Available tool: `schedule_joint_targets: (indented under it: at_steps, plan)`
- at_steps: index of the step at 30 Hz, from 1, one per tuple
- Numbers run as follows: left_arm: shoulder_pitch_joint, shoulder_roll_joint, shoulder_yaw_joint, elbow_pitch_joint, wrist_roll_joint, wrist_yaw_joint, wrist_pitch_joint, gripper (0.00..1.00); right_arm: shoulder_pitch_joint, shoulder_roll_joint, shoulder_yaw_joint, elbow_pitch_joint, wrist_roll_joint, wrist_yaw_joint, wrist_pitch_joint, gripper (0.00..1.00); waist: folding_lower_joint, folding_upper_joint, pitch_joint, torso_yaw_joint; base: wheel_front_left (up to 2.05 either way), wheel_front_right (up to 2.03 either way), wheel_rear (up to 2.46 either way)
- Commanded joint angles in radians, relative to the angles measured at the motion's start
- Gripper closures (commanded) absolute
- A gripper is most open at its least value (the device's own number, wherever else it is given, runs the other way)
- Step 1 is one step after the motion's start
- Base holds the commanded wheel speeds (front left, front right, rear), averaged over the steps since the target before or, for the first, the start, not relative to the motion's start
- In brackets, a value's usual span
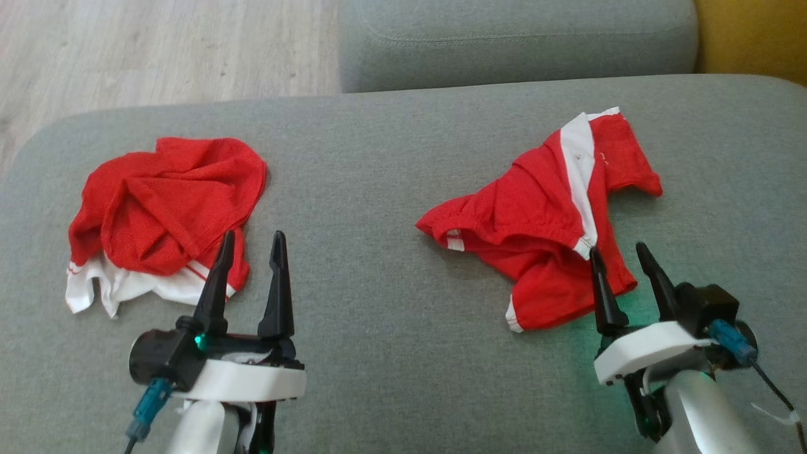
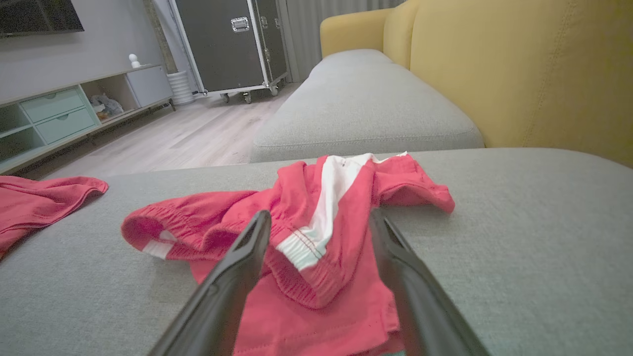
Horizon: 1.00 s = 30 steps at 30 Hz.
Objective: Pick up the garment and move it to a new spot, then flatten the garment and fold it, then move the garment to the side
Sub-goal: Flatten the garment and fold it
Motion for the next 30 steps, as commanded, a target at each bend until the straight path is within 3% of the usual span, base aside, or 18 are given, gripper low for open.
schedule_joint_targets:
  at_steps: [1, 12, 13, 14, 15, 21, 30]
  plan:
    - [-0.025, 0.004, 0.025, -0.03, 0.005, 0.0, -0.005, 0.0, -0.048, 0.004, 0.017, -0.013, 0.012, -0.001, -0.011, 0.0, 0.0, 0.0, 0.004, 0.006, 0.0, 0.0, 0.0]
    - [-0.049, 0.004, 0.005, -0.019, 0.007, -0.004, -0.005, 0.0, -0.173, 0.004, 0.016, 0.216, 0.071, -0.001, -0.001, 0.0, 0.0, 0.0, 0.055, 0.056, 0.0, 0.0, 0.0]
    - [-0.051, 0.004, 0.005, -0.018, 0.007, -0.004, -0.005, 0.0, -0.181, 0.004, 0.019, 0.235, 0.085, -0.001, -0.002, 0.2, 0.0, 0.0, 0.057, 0.058, 0.0, 0.0, 0.0]
    - [-0.052, 0.004, 0.005, -0.017, 0.008, -0.005, -0.005, 0.0, -0.19, 0.004, 0.021, 0.253, 0.103, -0.001, -0.003, 0.71, 0.0, 0.0, 0.059, 0.06, 0.0, 0.0, 0.0]
    - [-0.054, 0.004, 0.005, -0.017, 0.008, -0.005, -0.005, 0.0, -0.199, 0.004, 0.022, 0.268, 0.124, -0.001, -0.004, 1.0, 0.0, 0.0, 0.061, 0.062, 0.0, 0.0, 0.0]
    - [-0.053, 0.004, 0.005, -0.017, 0.006, -0.004, -0.005, 0.0, -0.245, 0.004, 0.044, 0.298, 0.185, -0.001, -0.01, 1.0, 0.0, 0.0, 0.059, 0.067, 0.0, 0.0, 0.0]
    - [-0.055, 0.004, -0.007, -0.019, -0.007, 0.001, -0.005, 0.0, -0.327, 0.004, 0.037, 0.152, 0.156, -0.001, -0.011, 1.0, 0.0, 0.0, 0.057, 0.1, 0.0, 0.0, 0.0]
